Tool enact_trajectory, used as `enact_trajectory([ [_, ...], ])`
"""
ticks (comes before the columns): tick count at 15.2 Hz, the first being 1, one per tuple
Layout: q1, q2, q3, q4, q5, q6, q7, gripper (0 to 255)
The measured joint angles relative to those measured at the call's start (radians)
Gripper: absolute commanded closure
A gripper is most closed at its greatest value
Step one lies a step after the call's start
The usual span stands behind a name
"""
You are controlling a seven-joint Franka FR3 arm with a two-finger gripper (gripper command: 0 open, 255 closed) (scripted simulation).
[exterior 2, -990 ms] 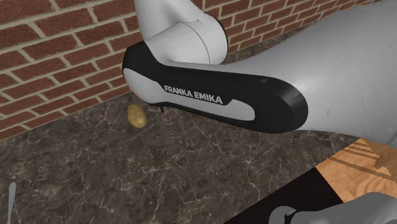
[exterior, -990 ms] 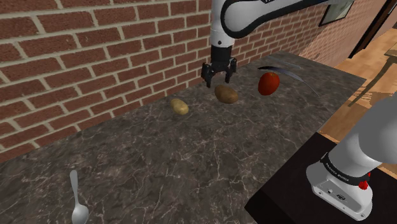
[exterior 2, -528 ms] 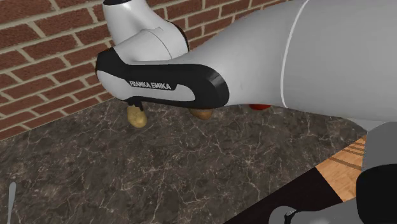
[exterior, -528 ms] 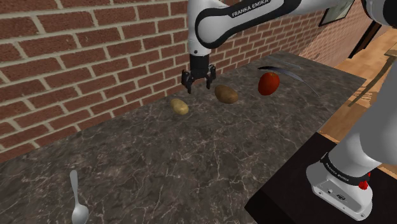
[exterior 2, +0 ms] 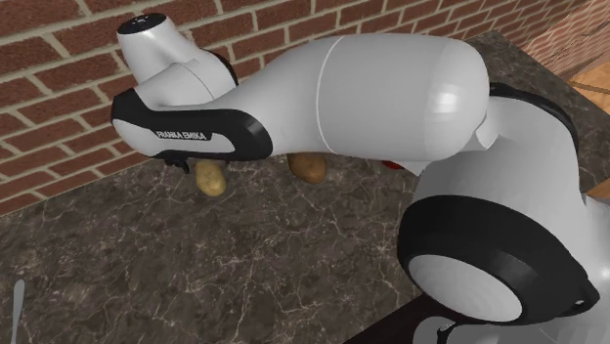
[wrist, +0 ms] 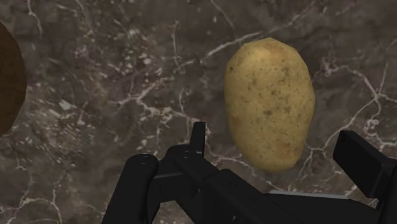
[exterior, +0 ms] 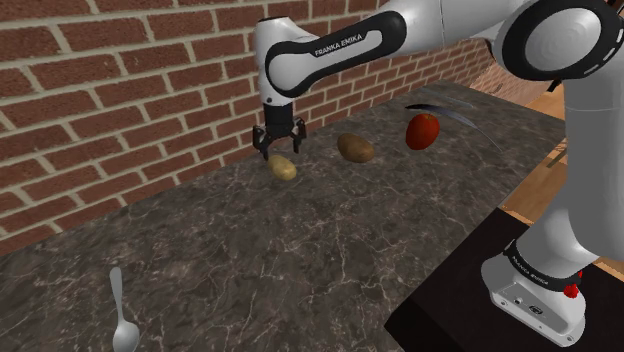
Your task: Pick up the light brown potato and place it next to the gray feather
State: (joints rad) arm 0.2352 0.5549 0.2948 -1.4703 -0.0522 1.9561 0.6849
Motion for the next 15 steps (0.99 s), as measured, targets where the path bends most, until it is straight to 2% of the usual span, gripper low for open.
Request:
enact_trajectory([
  [4, 0.011, 0.043, -0.004, 0.016, -0.009, 0.026, 0.007, 0],
  [8, 0.013, 0.054, -0.005, -0.011, -0.012, 0.064, 0.009, 0],
  [14, 0.012, 0.055, -0.006, -0.017, -0.012, 0.071, 0.009, 0],
  [15, 0.012, 0.055, -0.006, -0.017, -0.012, 0.071, 0.009, 255],
])
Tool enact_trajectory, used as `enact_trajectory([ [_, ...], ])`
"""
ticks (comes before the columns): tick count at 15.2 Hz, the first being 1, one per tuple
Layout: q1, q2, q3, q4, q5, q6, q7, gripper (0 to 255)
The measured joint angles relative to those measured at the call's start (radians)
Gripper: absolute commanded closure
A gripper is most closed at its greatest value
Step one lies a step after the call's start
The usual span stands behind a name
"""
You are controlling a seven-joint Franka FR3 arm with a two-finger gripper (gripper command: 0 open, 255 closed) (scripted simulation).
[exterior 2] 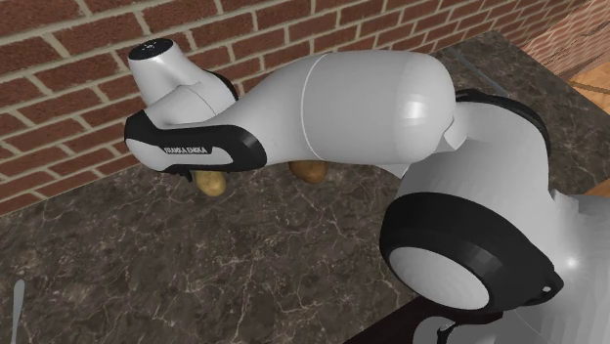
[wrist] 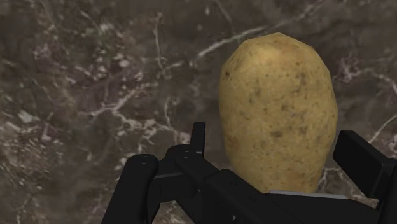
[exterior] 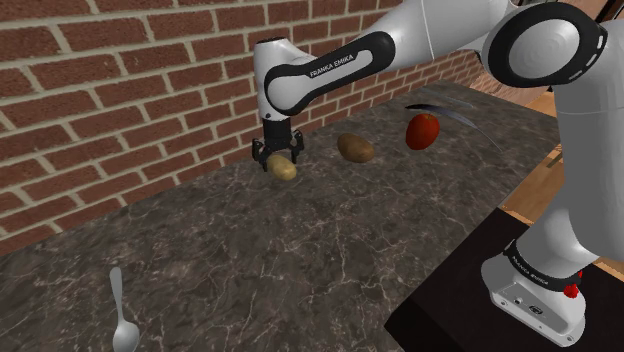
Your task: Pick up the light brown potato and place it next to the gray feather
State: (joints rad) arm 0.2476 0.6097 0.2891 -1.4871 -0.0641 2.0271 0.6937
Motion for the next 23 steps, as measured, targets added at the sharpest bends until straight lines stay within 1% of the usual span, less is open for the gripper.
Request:
enact_trajectory([
  [11, -0.001, -0.003, 0.000, 0.002, 0.001, -0.005, -0.001, 255],
  [23, -0.002, -0.054, 0.009, 0.081, 0.013, -0.133, 0.002, 255],
])
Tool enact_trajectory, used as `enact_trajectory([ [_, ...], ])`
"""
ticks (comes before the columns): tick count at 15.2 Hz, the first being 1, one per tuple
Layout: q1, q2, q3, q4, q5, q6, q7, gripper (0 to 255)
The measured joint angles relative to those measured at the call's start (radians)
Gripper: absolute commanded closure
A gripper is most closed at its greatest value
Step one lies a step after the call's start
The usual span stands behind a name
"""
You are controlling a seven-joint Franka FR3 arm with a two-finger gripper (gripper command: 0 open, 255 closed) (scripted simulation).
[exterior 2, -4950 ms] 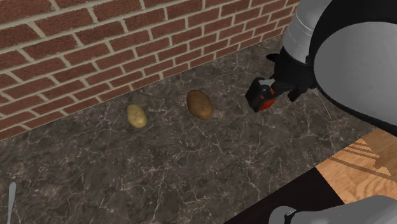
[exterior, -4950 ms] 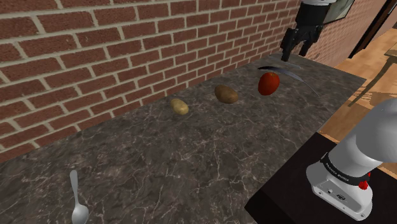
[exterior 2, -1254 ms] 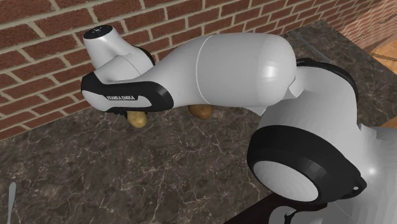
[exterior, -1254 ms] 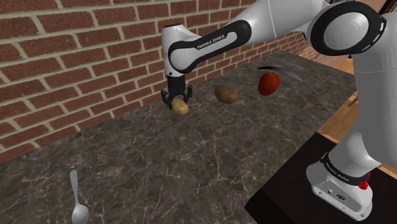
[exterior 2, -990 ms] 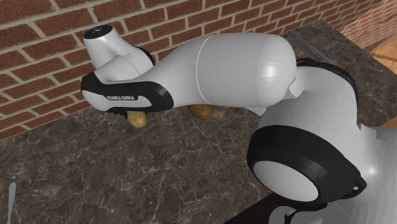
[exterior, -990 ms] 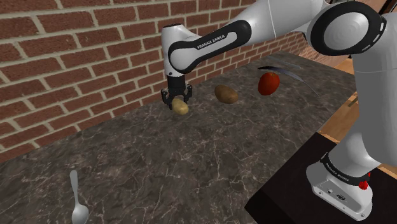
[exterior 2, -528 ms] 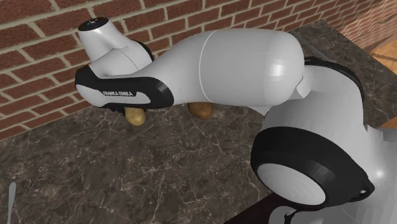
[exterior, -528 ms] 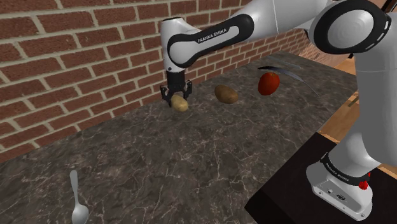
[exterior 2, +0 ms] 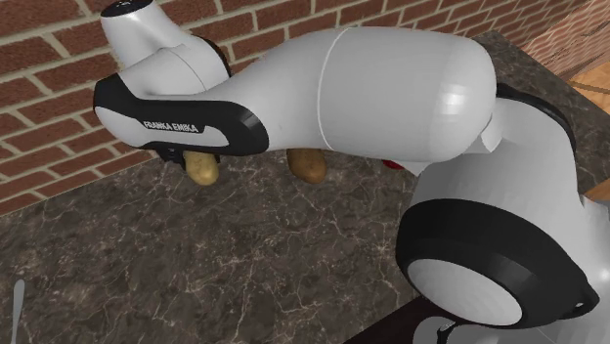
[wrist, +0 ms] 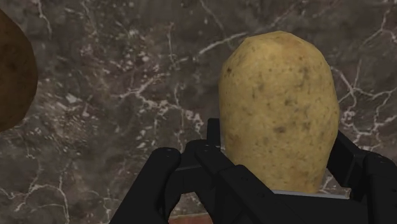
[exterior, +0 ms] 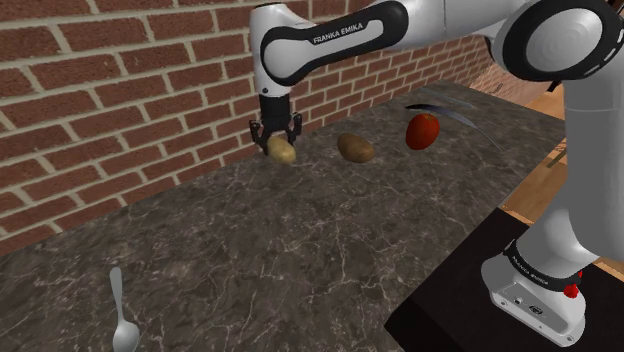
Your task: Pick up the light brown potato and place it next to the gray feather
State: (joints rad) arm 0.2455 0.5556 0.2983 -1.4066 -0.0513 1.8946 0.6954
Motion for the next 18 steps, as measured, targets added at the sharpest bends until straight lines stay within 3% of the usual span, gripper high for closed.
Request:
enact_trajectory([
  [12, 0.005, -0.025, 0.006, 0.123, 0.006, -0.146, 0.005, 255],
  [18, -0.088, -0.229, 0.002, -0.164, 0.061, -0.065, -0.079, 255],
])
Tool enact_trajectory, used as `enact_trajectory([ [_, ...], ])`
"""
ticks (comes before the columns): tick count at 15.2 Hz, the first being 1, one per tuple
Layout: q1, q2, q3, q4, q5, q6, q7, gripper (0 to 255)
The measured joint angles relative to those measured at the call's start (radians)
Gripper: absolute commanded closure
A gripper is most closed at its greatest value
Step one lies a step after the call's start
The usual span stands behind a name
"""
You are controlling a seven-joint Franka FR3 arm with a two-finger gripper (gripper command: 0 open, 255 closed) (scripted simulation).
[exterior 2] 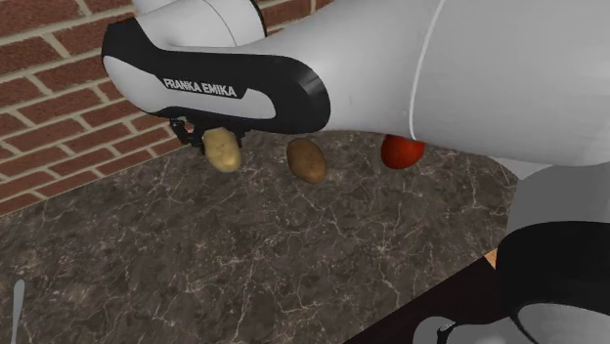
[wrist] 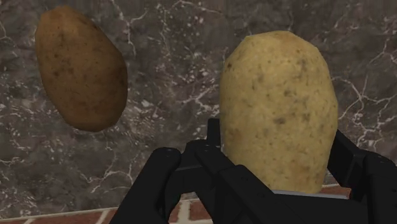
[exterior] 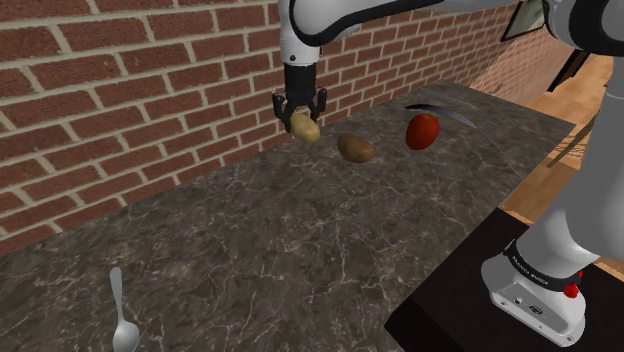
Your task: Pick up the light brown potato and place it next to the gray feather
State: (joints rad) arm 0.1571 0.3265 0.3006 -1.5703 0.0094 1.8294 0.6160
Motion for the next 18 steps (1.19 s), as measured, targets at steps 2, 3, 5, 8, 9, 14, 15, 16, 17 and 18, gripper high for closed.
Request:
enact_trajectory([
  [2, -0.030, -0.072, -0.006, -0.098, 0.021, 0.025, -0.037, 255],
  [3, -0.043, -0.112, -0.009, -0.150, 0.033, 0.038, -0.055, 255],
  [5, -0.069, -0.176, -0.019, -0.228, 0.051, 0.052, -0.095, 255],
  [8, -0.107, -0.278, -0.043, -0.361, 0.079, 0.081, -0.165, 255],
  [9, -0.114, -0.308, -0.049, -0.395, 0.086, 0.084, -0.183, 255],
  [14, -0.161, -0.436, -0.100, -0.542, 0.107, 0.095, -0.292, 255],
  [15, -0.171, -0.469, -0.113, -0.577, 0.109, 0.095, -0.316, 255],
  [16, -0.179, -0.493, -0.126, -0.606, 0.111, 0.098, -0.339, 255],
  [17, -0.188, -0.514, -0.138, -0.630, 0.110, 0.099, -0.361, 255],
  [18, -0.196, -0.541, -0.151, -0.654, 0.110, 0.095, -0.381, 255],
])
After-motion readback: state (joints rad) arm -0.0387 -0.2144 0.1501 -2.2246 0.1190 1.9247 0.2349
